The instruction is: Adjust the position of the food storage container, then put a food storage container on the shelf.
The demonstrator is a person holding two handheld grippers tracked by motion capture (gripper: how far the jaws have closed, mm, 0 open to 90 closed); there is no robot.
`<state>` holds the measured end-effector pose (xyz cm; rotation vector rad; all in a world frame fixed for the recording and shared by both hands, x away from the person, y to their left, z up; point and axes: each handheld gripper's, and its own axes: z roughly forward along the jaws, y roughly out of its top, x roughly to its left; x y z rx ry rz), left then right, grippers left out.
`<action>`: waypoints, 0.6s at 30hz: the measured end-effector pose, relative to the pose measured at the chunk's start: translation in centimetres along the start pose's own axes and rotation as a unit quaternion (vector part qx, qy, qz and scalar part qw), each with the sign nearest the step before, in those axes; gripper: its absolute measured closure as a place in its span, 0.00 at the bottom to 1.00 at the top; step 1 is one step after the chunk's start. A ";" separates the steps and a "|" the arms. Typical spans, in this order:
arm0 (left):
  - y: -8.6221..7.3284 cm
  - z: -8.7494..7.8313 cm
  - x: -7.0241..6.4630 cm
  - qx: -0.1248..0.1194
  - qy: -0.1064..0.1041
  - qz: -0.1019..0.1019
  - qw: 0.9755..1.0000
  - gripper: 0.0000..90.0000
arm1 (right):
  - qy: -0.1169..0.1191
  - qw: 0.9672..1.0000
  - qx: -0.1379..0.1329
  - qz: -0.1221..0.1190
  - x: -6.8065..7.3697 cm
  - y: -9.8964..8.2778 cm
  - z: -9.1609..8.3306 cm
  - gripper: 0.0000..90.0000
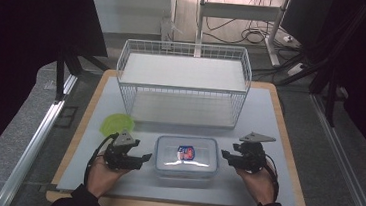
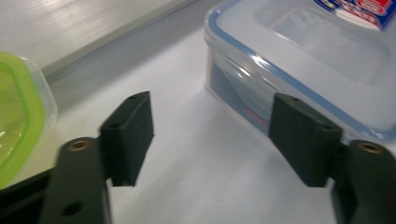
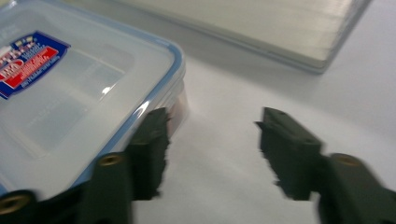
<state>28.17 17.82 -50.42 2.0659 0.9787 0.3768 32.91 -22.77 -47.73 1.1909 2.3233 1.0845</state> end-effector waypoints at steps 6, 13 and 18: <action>0.0 -0.2 0.3 -0.012 -0.029 -0.009 0.999 0.12 | 0.017 0.999 -0.033 -0.036 0.7 0.1 -0.6 0.04; 0.2 -0.1 0.4 -0.017 -0.041 -0.015 0.999 0.04 | 0.042 0.998 -0.033 -0.045 0.8 0.2 -0.4 0.00; 1.1 -0.2 -0.1 -0.027 -0.070 -0.024 0.997 0.05 | 0.054 0.997 -0.019 -0.053 1.6 0.5 -0.1 0.00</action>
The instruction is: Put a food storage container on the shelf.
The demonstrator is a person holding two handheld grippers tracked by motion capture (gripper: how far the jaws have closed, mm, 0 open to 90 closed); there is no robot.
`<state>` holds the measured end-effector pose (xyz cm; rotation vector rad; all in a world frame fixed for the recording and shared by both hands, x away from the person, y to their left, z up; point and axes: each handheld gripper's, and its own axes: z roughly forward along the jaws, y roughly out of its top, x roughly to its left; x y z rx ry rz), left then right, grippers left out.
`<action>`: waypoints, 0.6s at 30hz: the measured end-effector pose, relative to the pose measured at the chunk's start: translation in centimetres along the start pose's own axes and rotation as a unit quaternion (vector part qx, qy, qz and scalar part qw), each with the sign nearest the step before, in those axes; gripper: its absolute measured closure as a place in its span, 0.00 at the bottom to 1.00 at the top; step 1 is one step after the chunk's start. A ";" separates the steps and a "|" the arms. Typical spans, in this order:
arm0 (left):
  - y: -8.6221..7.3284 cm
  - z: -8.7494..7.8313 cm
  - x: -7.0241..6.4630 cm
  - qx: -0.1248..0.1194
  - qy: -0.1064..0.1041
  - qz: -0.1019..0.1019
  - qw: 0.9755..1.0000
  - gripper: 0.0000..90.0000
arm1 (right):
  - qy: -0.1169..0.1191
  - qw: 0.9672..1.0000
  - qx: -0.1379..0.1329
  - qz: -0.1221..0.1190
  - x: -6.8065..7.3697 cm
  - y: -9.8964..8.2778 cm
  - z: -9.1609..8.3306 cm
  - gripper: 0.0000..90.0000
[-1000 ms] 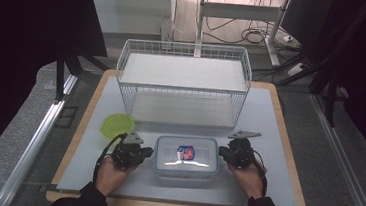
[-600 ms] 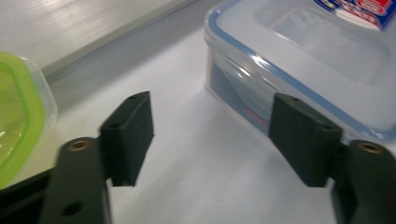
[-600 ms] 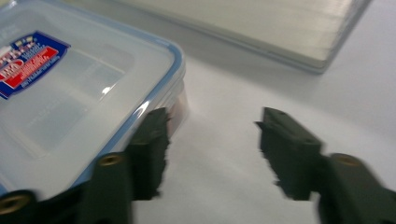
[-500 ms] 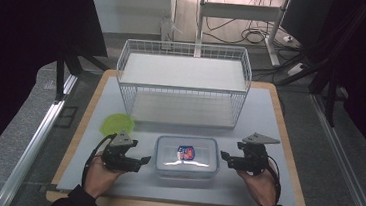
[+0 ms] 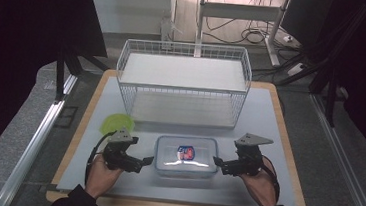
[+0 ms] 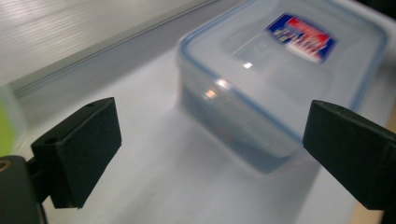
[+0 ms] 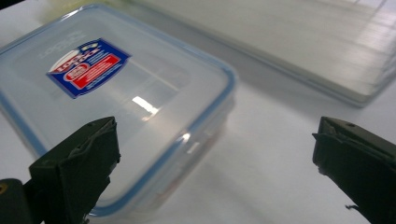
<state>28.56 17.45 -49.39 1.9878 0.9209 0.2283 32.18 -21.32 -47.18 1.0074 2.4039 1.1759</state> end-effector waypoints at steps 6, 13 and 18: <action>0.3 2.2 -0.7 0.038 -0.026 0.001 0.999 0.04 | 0.018 0.999 0.037 0.014 0.7 0.1 1.2 0.00; 0.6 4.0 0.1 0.045 -0.088 -0.034 0.995 0.01 | 0.065 0.995 0.065 0.042 0.7 0.2 2.1 0.00; 0.8 5.3 0.7 0.050 -0.128 -0.059 0.989 0.00 | 0.117 0.987 0.075 0.084 0.3 0.2 3.3 0.01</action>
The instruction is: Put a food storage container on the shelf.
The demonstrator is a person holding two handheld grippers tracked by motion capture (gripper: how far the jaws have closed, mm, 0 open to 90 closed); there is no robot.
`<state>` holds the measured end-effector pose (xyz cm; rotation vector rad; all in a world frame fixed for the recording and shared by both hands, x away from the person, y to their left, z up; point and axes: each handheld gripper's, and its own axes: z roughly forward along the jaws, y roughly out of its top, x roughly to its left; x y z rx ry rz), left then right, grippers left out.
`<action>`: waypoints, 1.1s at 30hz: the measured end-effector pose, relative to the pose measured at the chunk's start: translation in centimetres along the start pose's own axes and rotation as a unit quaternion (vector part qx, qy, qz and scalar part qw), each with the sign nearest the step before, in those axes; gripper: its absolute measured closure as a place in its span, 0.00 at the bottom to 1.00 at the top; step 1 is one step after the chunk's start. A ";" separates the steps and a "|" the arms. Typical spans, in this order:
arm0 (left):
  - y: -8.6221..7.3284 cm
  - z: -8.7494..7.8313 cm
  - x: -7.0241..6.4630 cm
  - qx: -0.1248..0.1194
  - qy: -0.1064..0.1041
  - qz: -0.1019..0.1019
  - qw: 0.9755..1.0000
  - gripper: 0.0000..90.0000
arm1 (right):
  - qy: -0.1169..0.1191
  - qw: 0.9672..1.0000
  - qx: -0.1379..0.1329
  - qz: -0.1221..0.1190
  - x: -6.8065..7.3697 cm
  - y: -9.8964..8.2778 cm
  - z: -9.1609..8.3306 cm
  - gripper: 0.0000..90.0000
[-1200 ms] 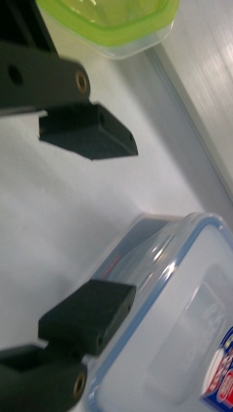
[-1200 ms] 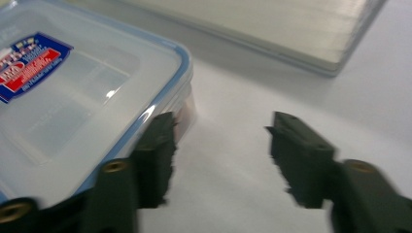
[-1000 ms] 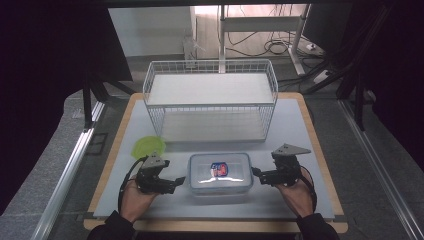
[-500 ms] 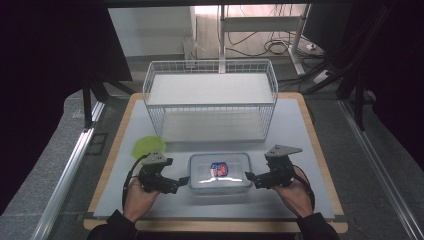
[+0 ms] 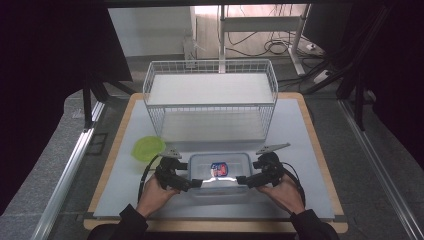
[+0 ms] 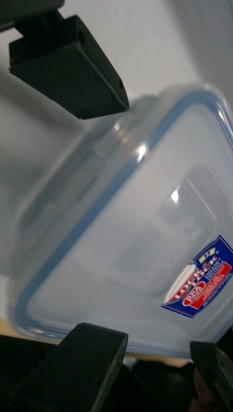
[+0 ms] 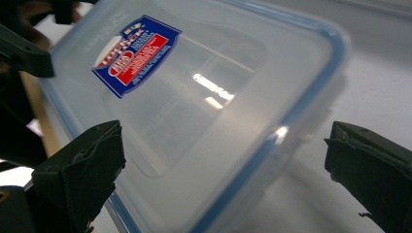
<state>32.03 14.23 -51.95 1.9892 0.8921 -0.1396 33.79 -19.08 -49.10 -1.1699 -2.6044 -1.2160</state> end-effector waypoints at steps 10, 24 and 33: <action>0.0 0.2 0.4 0.024 -0.023 -0.044 0.998 0.00 | 0.030 0.999 0.011 0.041 -0.4 0.2 0.8 0.04; -1.0 -2.1 -1.0 0.003 -0.014 -0.030 0.999 0.27 | 0.048 0.997 0.017 0.052 -0.3 -0.9 -1.5 0.30; -2.0 -3.1 -1.5 -0.038 -0.019 -0.048 0.998 0.49 | 0.041 0.997 -0.014 0.061 0.2 -1.4 -3.0 0.47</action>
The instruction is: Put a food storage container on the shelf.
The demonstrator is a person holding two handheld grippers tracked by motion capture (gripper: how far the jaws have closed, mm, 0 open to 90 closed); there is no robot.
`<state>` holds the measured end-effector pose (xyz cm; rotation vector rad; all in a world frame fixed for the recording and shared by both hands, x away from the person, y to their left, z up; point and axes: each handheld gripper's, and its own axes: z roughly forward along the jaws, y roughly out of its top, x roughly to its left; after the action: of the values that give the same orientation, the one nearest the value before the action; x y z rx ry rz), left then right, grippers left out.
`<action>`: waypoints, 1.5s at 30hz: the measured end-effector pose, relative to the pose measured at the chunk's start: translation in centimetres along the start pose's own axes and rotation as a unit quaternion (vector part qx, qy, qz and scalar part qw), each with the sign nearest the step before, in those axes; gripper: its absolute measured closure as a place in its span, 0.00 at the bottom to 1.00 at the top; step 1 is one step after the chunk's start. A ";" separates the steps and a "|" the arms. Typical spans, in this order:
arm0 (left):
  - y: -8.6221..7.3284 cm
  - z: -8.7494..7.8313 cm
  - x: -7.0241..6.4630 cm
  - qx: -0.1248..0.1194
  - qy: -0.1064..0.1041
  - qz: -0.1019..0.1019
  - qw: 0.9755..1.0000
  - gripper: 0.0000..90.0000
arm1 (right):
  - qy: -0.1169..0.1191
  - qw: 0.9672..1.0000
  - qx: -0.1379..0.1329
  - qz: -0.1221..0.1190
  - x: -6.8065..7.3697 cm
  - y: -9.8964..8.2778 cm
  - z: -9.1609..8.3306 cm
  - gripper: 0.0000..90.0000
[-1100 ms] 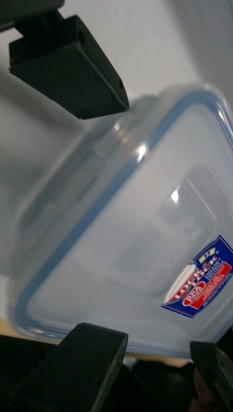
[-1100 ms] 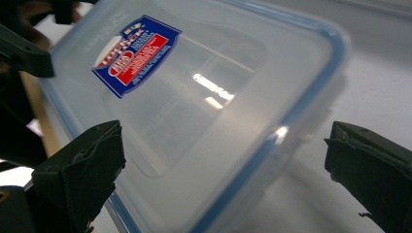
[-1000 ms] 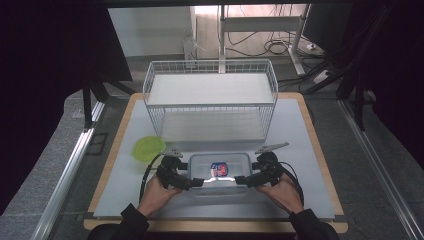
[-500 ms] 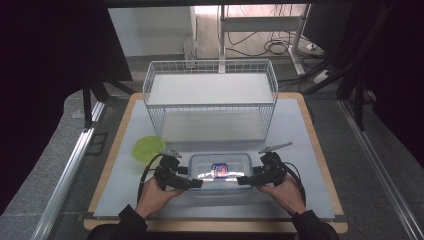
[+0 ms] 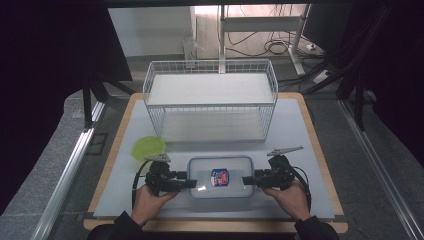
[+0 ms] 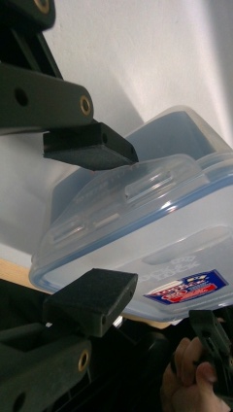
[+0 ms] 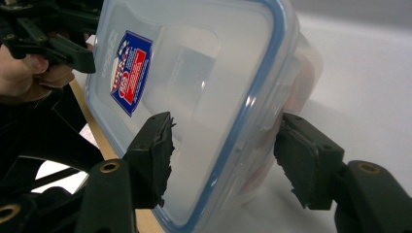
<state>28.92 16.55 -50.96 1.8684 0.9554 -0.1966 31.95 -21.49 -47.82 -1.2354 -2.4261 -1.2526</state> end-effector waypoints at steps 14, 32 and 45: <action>0.3 -0.4 -0.1 -0.033 0.010 -0.018 0.999 0.57 | 0.003 0.998 -0.058 0.024 0.5 -0.7 -1.1 0.60; 3.9 -2.9 -1.4 -0.065 0.029 0.016 0.997 0.57 | 0.005 0.994 -0.105 -0.008 1.6 2.3 -2.6 0.59; 7.1 -4.8 -1.9 -0.079 0.040 0.036 0.995 0.57 | 0.008 0.991 -0.131 -0.021 2.3 5.8 -3.8 0.59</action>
<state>31.25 18.06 -42.63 1.7728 0.9274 -0.0027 33.77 -21.04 -40.76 -1.2342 -2.3459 -1.6294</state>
